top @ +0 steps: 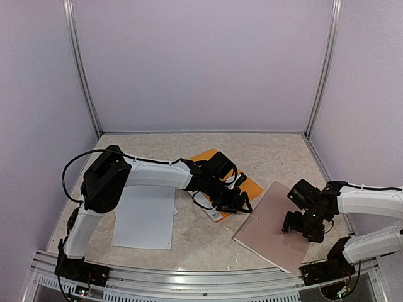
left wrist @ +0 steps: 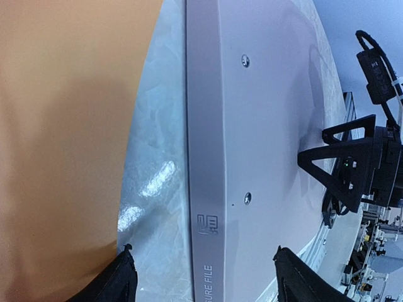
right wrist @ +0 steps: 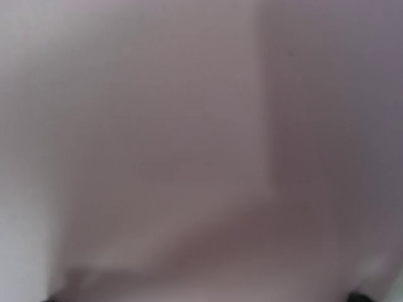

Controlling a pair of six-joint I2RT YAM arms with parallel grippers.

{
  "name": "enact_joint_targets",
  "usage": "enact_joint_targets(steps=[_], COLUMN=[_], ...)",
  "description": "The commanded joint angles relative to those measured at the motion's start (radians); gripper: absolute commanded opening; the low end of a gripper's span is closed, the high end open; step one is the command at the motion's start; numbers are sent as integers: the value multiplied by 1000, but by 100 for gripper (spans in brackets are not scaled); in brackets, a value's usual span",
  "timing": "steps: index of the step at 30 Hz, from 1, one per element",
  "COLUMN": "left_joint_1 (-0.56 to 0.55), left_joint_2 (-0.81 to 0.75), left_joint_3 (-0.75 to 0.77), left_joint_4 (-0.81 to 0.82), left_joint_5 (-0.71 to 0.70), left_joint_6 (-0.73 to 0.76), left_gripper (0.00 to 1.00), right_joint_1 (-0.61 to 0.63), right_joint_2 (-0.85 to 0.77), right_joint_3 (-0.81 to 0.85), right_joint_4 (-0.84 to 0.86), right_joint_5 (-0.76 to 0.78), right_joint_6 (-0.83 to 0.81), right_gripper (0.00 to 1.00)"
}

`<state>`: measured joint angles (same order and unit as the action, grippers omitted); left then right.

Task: Put the files into the folder
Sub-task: Move the folder with files to the corner of the board.

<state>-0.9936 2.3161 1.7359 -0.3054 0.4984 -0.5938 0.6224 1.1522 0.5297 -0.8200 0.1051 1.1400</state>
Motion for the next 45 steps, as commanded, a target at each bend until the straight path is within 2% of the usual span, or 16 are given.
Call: enact_joint_targets(steps=[1, 7, 14, 24, 36, 43, 45], left_joint_1=[6, 2, -5, -5, -4, 8, 13], left_joint_2=[18, 84, 166, 280, 323, 346, 331], left_joint_3=[42, 122, 241, 346, 369, 379, 353], left_joint_4=[-17, -93, -206, -242, -176, -97, -64], left_joint_5=[58, 66, 38, 129, 207, 244, 238], left_joint_6=[-3, 7, 8, -46, -112, -174, -181], left_gripper=[72, 71, 61, 52, 21, 2, 0], right_joint_1=[40, 51, 47, -23, -66, -73, -81], right_joint_2=[-1, 108, 326, 346, 358, 326, 307], right_joint_3=[-60, -60, 23, -1, -112, -74, -54], right_joint_4=[45, 198, 335, 493, 700, 672, 641], right_joint_5=[-8, 6, 29, -32, -146, -149, -140], right_joint_6=[98, 58, -62, -165, -169, -215, -236], right_gripper=[99, 99, 99, 99, 98, 98, 98])
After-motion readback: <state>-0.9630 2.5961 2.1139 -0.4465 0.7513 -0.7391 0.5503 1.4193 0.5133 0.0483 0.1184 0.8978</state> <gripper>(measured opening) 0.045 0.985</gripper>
